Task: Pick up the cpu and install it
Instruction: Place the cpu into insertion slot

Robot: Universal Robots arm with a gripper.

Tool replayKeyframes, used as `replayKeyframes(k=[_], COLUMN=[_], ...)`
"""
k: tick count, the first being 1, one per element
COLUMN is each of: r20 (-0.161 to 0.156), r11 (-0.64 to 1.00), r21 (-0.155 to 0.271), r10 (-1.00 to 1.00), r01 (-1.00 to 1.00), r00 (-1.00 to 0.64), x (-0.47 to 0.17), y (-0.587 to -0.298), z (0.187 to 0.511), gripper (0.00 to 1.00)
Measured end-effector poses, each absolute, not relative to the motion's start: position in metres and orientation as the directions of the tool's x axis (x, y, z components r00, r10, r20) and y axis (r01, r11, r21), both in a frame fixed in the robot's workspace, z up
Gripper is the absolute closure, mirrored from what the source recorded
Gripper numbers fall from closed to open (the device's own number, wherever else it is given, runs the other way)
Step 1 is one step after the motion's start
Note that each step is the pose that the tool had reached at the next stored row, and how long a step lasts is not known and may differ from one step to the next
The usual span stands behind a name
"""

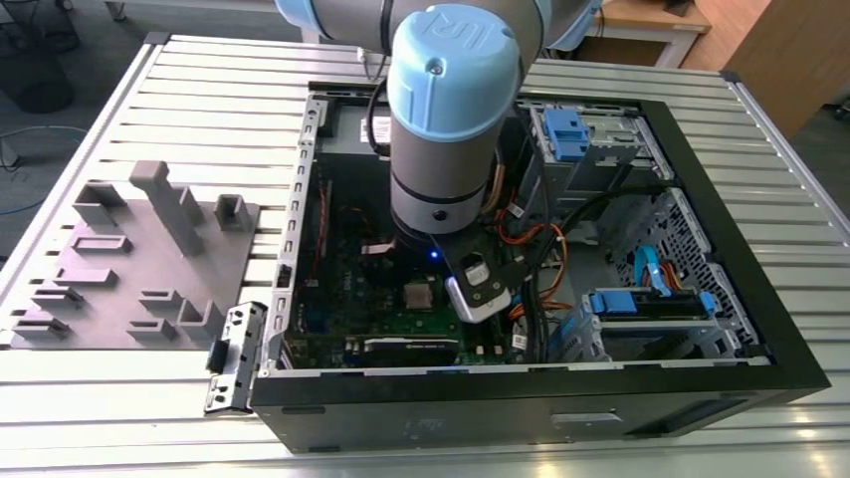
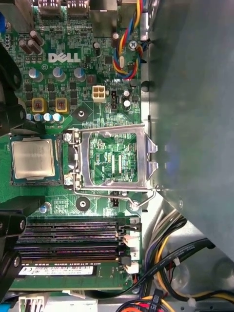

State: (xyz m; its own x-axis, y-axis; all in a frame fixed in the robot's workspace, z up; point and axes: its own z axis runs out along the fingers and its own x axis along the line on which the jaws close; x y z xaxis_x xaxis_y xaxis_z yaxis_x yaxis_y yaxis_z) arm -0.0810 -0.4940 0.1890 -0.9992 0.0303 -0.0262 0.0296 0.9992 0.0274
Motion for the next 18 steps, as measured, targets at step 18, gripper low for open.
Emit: replayKeyframes(k=[18], r20=[-0.026], r11=[0.999], r21=[0.035], r10=[0.043], r01=[0.042], r00=[-0.999], x=[-0.0757], y=[-0.4940], z=[0.1918], gripper=[0.39])
